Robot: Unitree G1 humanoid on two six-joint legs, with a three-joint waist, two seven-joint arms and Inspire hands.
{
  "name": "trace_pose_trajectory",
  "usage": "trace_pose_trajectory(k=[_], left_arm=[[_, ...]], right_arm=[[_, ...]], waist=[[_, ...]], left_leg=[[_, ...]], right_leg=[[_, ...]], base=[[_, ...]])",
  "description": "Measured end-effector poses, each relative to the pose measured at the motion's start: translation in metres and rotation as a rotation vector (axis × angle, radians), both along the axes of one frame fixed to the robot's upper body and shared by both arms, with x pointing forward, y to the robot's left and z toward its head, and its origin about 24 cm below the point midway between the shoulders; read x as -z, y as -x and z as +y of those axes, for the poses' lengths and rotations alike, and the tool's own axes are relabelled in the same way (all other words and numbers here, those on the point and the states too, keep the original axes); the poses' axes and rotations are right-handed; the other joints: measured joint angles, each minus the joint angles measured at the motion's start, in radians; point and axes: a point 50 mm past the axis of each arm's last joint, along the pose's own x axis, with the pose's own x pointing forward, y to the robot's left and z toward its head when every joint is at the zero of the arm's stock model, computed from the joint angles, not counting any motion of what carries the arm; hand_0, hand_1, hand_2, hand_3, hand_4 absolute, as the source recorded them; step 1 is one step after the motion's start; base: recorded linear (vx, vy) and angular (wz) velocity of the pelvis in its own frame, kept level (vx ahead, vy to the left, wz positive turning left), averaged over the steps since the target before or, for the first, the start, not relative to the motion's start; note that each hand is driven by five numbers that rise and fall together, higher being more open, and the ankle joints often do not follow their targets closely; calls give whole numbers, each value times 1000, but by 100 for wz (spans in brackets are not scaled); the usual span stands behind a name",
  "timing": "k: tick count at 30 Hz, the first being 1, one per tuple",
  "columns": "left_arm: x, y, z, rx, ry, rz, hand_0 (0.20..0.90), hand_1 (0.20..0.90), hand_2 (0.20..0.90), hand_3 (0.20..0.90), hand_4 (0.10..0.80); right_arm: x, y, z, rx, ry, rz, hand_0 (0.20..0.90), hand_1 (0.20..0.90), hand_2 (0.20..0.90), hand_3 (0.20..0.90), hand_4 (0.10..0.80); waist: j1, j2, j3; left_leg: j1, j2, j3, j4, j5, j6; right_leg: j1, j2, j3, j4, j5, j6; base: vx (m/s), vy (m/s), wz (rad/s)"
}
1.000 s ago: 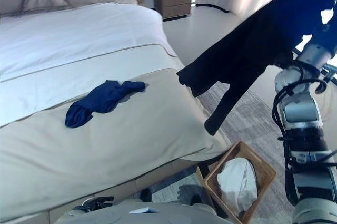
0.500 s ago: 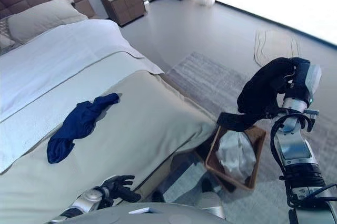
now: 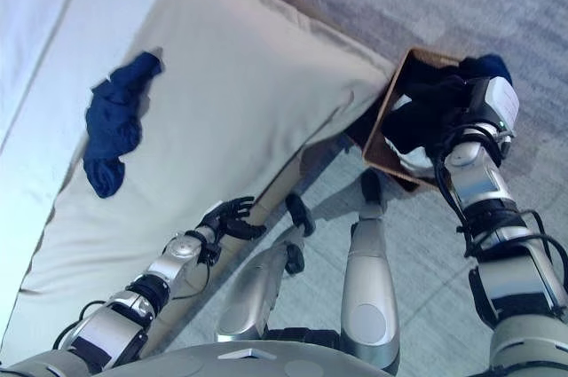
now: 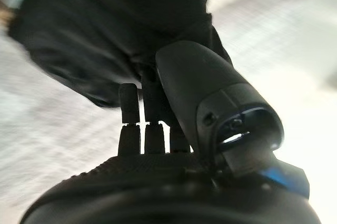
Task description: Pick up the clothes from the bed and place them into the basket
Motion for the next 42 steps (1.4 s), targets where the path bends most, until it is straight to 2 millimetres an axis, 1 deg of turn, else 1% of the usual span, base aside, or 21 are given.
trace_pose_trajectory(k=[1, 3, 5, 7, 11, 13, 15, 19, 22, 23, 26, 27, 30, 31, 33, 36, 37, 38, 39, 41, 42], left_arm=[[-1, 0, -2, 9, 7, -9, 900, 900, 900, 900, 800], [-5, -2, 2, 11, 4, -28, 900, 900, 900, 900, 800], [-8, -4, 7, 16, -8, -40, 900, 900, 900, 900, 800], [-10, -5, 10, 10, -6, -43, 900, 900, 900, 900, 800], [-13, -6, 18, 18, -23, -30, 900, 900, 900, 900, 800], [-14, -5, 22, 16, -32, -23, 900, 900, 900, 900, 800], [-14, -5, 26, 15, -40, -20, 900, 900, 900, 900, 800], [-9, 5, 42, -72, -23, 8, 900, 900, 900, 900, 800], [4, 25, 53, -149, 2, 51, 900, 900, 900, 900, 800], [10, 35, 57, -175, 0, 74, 900, 900, 900, 900, 800], [24, 53, 60, -241, 26, 132, 900, 900, 900, 900, 800], [29, 58, 58, -264, 44, 149, 900, 900, 900, 900, 800], [39, 71, 52, -285, 67, 191, 900, 900, 900, 900, 800], [41, 73, 51, -298, 76, 202, 900, 900, 900, 900, 800], [46, 81, 54, -318, 81, 232, 900, 900, 900, 900, 800], [51, 89, 58, -340, 76, 268, 900, 900, 900, 900, 800], [51, 90, 61, -353, 80, 271, 900, 900, 900, 900, 800], [49, 89, 66, -352, 64, 271, 900, 900, 900, 900, 800], [47, 88, 72, -349, 49, 273, 900, 900, 900, 900, 800], [44, 87, 86, -361, 12, 280, 900, 900, 900, 900, 800], [41, 84, 93, -366, -5, 283, 900, 900, 900, 900, 800]], right_arm=[[8, 4, -8, 58, 6, 70, 900, 900, 900, 900, 800], [9, 6, -15, 114, -5, 122, 900, 900, 900, 900, 800], [9, 7, -21, 140, -19, 171, 900, 900, 900, 900, 800], [14, 11, -26, 156, -52, 243, 900, 900, 900, 900, 800], [26, 17, -28, 113, -157, 374, 900, 900, 900, 900, 800], [29, 20, -27, 53, -158, 408, 900, 900, 900, 900, 800], [26, 23, -27, 7, -142, 396, 900, 900, 900, 900, 800], [5, 29, -22, -100, -178, 222, 900, 900, 900, 900, 800], [-21, 51, -18, -153, -154, 10, 900, 900, 900, 900, 800], [-38, 57, -15, -168, -104, -88, 900, 900, 900, 900, 800], [-77, 67, -10, -176, 44, -253, 900, 900, 900, 900, 800], [-87, 69, -8, -171, 114, -271, 900, 900, 900, 900, 800], [-109, 73, -5, -152, 330, -237, 900, 900, 900, 900, 800], [-116, 72, -5, -156, 379, -216, 900, 900, 900, 900, 800], [-134, 63, 6, -216, 436, -178, 900, 900, 900, 900, 800], [-149, 46, 31, -333, 478, -147, 900, 900, 900, 900, 800], [-151, 36, 44, -391, 494, -114, 900, 900, 900, 900, 800], [-149, 21, 61, -467, 512, -70, 900, 900, 900, 900, 800], [-145, 9, 73, -513, 530, -25, 900, 900, 900, 900, 800], [-138, -14, 88, -551, 541, 32, 900, 900, 900, 900, 800], [-138, -25, 90, -536, 519, 44, 900, 900, 900, 900, 800]], waist=[[11, 1, 0], [10, 1, -1], [13, 1, -1], [21, 1, -1], [43, 1, -1], [48, 0, 0], [49, -1, 1], [31, -40, 26], [-1, -67, 38], [-9, -84, 37], [-15, -108, 33], [-18, -110, 33], [14, -126, 23], [31, -134, 13], [71, -163, -3], [129, -182, -23], [153, -199, -40], [199, -220, -57], [239, -240, -73], [302, -276, -94], [338, -286, -97]], left_leg=[[0, 0, -3, -3, 1, -2], [-13, -4, -17, -8, 5, -7], [-37, -5, -30, -8, 12, -8], [-47, -6, -45, -8, 18, -4], [-57, -8, -72, -9, 22, -4], [-55, -7, -87, -9, 26, -4], [-47, -5, -104, -21, 27, -2], [28, -3, -114, -52, 34, -3], [127, -3, -138, -101, 34, -2], [159, -4, -138, -117, 35, 0], [198, -8, -149, -136, 35, 0], [214, -9, -163, -142, 36, 0], [238, -13, -199, -129, 24, 0], [235, -18, -216, -119, 23, 0], [232, -23, -252, -86, 21, 0], [222, -31, -295, -53, 12, -4], [213, -34, -309, -33, -4, -6], [193, -39, -340, -2, -14, -10], [177, -40, -365, 21, -21, -15], [137, -42, -409, 57, -23, -17], [115, -42, -430, 70, -25, -20]], right_leg=[[-5, -4, -14, 9, -10, -8], [-16, -15, -36, 9, -27, -16], [-32, -19, -50, 10, -25, -19], [-34, -23, -63, 10, -22, -22], [-25, -30, -89, 9, -21, -24], [-7, -31, -109, -2, -9, -37], [21, -30, -126, -31, -3, -36], [118, -26, -142, -90, 16, -32], [246, -26, -184, -155, 17, -31], [288, -26, -190, -186, 16, -30], [356, -31, -209, -238, 29, -12], [385, -32, -223, -254, 35, -4], [456, -38, -270, -283, 36, -2], [468, -41, -283, -288, 36, -2], [497, -43, -318, -288, 36, -2], [533, -47, -365, -288, 34, -1], [544, -49, -386, -288, 13, -1], [560, -49, -415, -287, 3, 0], [566, -47, -442, -286, -4, 3], [567, -38, -492, -284, -6, 2], [565, -35, -513, -282, -6, 2]], base=[[59, -102, 9], [-6, -45, 19], [-4, -39, 23], [16, -46, 23], [10, -29, 20], [-36, -14, 23], [43, 26, 20], [98, 96, 7], [182, 257, 29], [191, 333, 20], [185, 299, 16], [175, 246, 35], [148, 204, 41], [175, 307, 57], [176, 278, 58], [116, 119, 50], [79, 27, 63], [74, 0, 78], [29, 29, 79], [23, 4, 77], [45, 7, 68]])
